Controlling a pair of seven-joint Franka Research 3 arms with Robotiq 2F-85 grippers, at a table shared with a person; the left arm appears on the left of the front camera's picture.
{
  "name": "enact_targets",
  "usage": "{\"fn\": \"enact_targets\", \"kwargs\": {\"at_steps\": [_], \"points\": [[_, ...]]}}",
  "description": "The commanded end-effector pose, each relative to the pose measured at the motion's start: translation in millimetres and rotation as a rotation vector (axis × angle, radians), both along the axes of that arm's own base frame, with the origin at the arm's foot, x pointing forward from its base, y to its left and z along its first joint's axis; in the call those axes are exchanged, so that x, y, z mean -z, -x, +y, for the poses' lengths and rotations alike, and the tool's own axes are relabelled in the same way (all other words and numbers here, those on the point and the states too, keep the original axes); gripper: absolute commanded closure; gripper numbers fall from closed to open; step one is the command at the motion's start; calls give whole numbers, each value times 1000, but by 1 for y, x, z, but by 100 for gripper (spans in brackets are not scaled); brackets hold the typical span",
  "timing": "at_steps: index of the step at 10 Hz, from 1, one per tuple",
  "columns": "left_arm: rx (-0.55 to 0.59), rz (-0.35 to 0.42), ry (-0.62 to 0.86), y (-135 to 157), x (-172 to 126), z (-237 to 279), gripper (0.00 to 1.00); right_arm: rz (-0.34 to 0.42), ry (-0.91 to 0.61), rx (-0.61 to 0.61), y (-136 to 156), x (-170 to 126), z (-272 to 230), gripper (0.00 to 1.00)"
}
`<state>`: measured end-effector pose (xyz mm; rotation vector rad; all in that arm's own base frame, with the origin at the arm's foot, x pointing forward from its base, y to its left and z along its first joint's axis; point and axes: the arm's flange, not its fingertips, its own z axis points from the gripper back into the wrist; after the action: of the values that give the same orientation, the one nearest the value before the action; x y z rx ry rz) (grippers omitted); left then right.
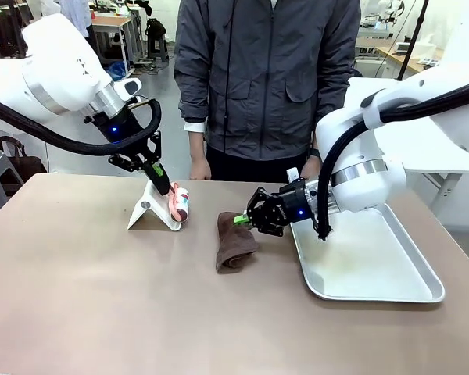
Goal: Clean the surface of the table.
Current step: Return the Lint Roller and towel to their original positions.
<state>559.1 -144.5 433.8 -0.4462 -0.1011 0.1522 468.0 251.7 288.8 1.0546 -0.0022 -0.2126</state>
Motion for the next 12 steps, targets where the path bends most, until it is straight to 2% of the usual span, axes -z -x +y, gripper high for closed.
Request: {"fn": "enact_targets", "kwargs": {"at_steps": [1, 8, 12], "points": [[-32, -4, -15, 4, -3, -3, 80, 27, -4, -20, -9, -4, 2, 93], [25, -48, -40, 6, 4, -3, 80, 55, -2, -37, -11, -2, 1, 93], [22, -59, -68, 8, 5, 0, 80, 67, -6, -46, -11, -2, 2, 93]]}}
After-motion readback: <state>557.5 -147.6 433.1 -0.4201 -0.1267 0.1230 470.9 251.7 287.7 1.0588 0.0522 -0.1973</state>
